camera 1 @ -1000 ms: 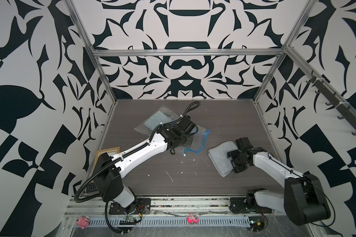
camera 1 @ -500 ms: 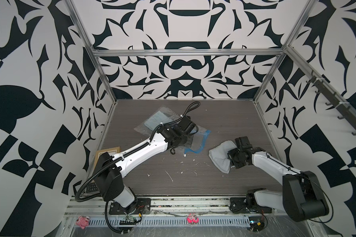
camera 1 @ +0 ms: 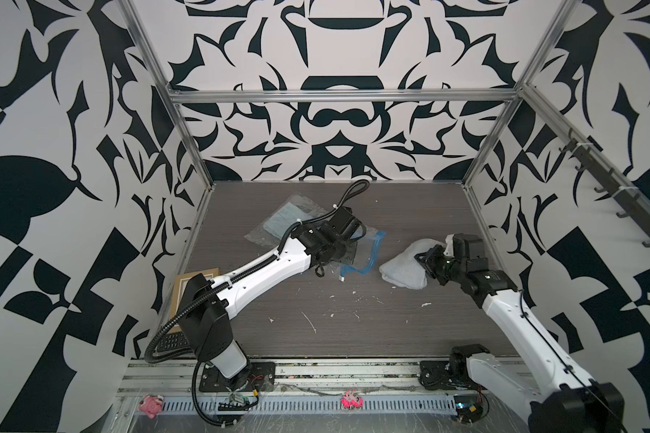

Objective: Place the folded towel into the vacuum bag
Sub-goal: Pick up the towel from the center of the board, then place the towel in the vacuum bag.

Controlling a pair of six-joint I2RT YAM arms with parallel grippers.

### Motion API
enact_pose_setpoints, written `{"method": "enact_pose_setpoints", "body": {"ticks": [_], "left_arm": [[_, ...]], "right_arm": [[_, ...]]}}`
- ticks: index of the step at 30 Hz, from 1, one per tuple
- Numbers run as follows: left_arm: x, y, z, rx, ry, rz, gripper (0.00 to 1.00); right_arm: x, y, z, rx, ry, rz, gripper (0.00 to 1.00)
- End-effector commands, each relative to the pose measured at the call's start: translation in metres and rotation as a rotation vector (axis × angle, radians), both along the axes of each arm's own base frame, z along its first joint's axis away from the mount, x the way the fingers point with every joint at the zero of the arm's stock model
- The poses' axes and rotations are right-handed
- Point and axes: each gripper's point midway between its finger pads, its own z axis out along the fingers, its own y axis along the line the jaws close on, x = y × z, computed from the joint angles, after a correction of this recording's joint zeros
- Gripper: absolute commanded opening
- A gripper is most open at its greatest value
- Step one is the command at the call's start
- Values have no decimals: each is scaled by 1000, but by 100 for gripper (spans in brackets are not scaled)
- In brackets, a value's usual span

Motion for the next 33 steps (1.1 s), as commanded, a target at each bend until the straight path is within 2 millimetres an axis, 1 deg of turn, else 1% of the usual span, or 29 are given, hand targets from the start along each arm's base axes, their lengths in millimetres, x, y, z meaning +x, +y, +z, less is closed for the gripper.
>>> {"method": "enact_pose_setpoints", "body": {"ticks": [1,4,5,7,11,14,18,24,27,30,33], "left_arm": [[3,-5,5,-17,8,-6,0],[4,-10,5,-33,22,-4,0],[5,-12,5,-35,23,-2,0],[6,-13,6,-39,22,3,0],[10,-17,7,-40,21,0,0],[12,-21,9,-36,20,-10,0],[12,-24,10,-28,21,-32,0],[10,-27,15,-42,31,-37,0],[8,-29,17,-50,45,-46,0],[4,-33,17,-33,63,-65,0],[-1,-34,15,11,84,-80,0]], "right_arm": [[-18,12,35,43,-71,94,0],[-25,17,54,134,-99,76,0],[-26,19,58,172,-99,65,0],[-26,23,61,257,-96,49,0],[-25,36,57,408,-65,59,0],[-28,42,61,432,-63,93,0],[-24,45,72,477,-77,101,0],[-11,35,66,455,-70,-9,0],[-6,32,66,409,-83,-55,0],[-1,38,67,369,-105,-88,0],[5,53,68,333,-126,-93,0]]}}
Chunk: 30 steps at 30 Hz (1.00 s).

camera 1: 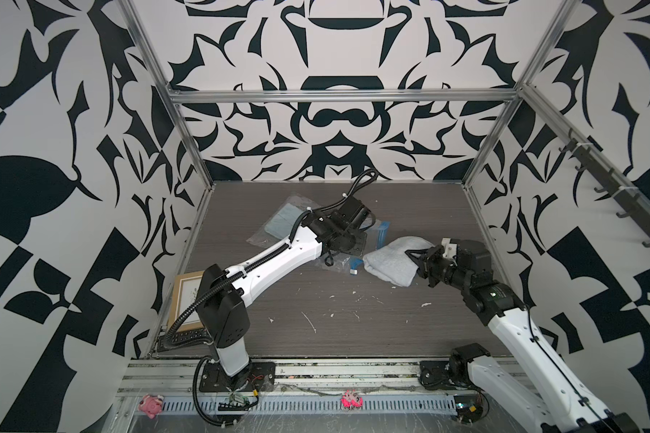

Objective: Place the folded towel into the vacuum bag
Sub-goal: Place the towel in the vacuum bag.

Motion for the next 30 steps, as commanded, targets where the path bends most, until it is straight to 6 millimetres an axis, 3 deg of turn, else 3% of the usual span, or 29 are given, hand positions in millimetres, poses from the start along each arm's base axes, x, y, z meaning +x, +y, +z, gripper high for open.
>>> {"method": "enact_pose_setpoints", "body": {"ticks": [1,7,14,20,30], "left_arm": [[-12,-1,-1,51,40,-35,0],[-17,7,1,149,25,-44,0],[-19,25,-1,255,19,-31,0],[-21,18,4,228,17,-50,0],[-20,2,11,165,37,-43,0]], "right_arm": [[21,7,39,-28,-140,-82,0],[30,25,40,-13,-166,-112,0],[20,2,62,-64,-212,-183,0],[22,0,64,-46,-210,-210,0],[35,46,52,22,-187,-127,0]]}}
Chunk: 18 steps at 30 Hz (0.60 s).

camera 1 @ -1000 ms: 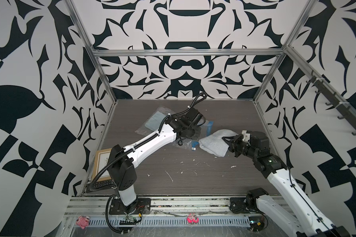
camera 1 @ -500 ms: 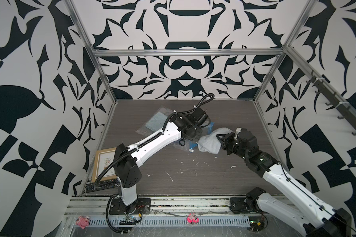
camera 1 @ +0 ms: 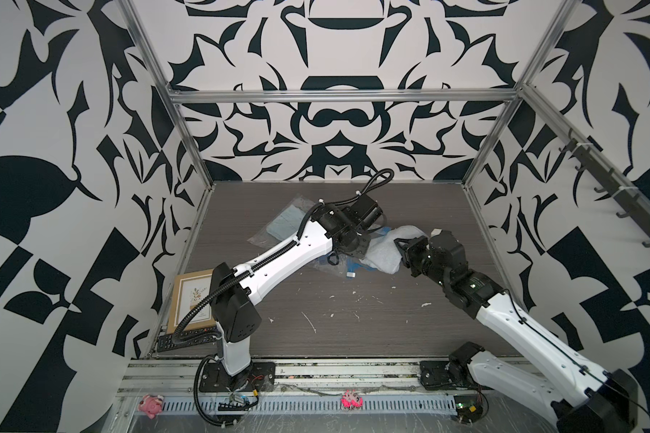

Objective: Place the folded towel into the vacuum bag
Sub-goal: Place the towel in the vacuum bag.

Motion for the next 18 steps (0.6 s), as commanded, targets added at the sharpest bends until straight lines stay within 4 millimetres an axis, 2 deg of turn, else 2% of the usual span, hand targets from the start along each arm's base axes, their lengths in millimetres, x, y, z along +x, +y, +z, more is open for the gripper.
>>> {"method": "enact_pose_setpoints", "body": {"ticks": [1,9,13,18], "left_arm": [[-3,-7,2,-15,27,-1,0],[-1,-12,1,-12,37,-7,0],[-1,-13,0,-3,41,-11,0],[0,-12,-1,1,44,-15,0]], "right_arm": [[7,20,39,96,-122,14,0],[11,55,36,155,-137,57,0],[10,64,39,199,-166,98,0],[-5,65,45,192,-202,170,0]]}}
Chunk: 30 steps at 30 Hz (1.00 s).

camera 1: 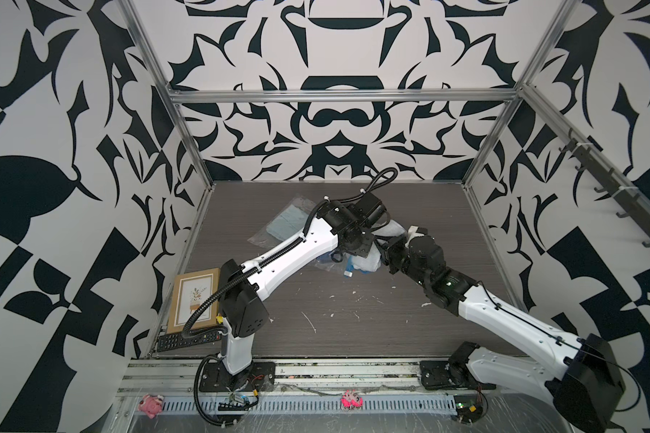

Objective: Place the folded towel into the vacuum bag
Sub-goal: Place the towel in the vacuum bag.

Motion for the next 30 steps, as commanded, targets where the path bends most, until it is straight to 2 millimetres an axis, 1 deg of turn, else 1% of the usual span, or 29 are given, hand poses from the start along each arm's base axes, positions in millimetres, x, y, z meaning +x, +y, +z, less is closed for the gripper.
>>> {"method": "enact_pose_setpoints", "body": {"ticks": [1,4,5,7,9,10,12,15,18,23,30], "left_arm": [[-2,-5,3,-15,17,-11,0],[-3,-9,7,-35,27,-14,0],[-4,-11,11,-50,31,-18,0],[-7,-15,16,-77,47,-20,0],[-10,-17,20,-97,55,-19,0],[-11,-17,22,-102,54,-15,0],[-13,-17,25,-111,57,-10,0],[-17,-18,25,-119,69,-6,0],[-19,-18,23,-120,76,-2,0],[-21,-19,22,-132,85,0,0],[-19,-28,22,-153,94,-9,0]], "right_arm": [[-12,11,40,83,-127,86,0],[-17,1,33,73,-126,60,0],[-17,-5,26,66,-115,30,0],[-13,-19,17,69,-93,-56,0],[-4,-33,15,72,-100,-156,0],[1,-36,17,66,-110,-185,0],[12,-33,23,45,-124,-208,0],[28,-21,32,61,-156,-213,0],[39,-21,38,46,-173,-248,0],[47,-23,48,24,-197,-281,0],[43,-17,42,32,-187,-304,0]]}}
